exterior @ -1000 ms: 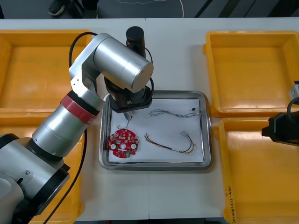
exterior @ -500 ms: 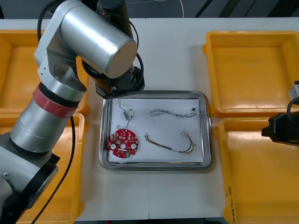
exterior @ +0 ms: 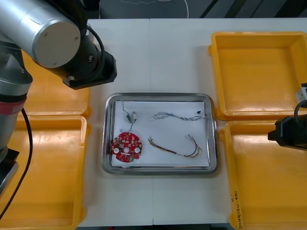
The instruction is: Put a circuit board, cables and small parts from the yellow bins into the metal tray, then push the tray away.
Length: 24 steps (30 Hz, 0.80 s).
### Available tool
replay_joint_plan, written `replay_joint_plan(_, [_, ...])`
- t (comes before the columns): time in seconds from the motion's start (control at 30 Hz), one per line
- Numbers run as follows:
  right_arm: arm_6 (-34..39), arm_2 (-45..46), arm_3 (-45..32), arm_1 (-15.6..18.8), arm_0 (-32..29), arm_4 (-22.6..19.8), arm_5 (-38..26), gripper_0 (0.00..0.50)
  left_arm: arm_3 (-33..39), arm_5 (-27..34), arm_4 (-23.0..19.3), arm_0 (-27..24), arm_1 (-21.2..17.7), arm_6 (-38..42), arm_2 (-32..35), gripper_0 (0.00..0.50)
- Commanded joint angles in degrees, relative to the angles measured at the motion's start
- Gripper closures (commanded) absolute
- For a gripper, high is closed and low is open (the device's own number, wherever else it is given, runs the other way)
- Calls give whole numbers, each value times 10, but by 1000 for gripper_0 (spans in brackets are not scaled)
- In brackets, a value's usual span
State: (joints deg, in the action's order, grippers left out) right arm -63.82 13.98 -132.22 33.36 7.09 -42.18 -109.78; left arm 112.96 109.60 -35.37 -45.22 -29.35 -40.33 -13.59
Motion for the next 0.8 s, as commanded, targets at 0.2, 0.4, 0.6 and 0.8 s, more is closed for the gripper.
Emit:
replay_joint_plan(0.2, [-55,-19,-27,32,-7,-25,-2,0,67,4,-18,102,-39,-162,134,0])
replay_joint_plan(0.4, [-74,-33,-52,48,-7,-39,-2,0,76,4,-19,149,-57,-227,179,0])
replay_joint_plan(0.6, [-87,-55,-86,66,-7,-48,-2,0,76,4,-21,183,-75,-275,220,0])
replay_joint_plan(0.8, [-97,-91,-103,87,-4,-52,-2,0,77,4,-33,211,-93,-290,252,0])
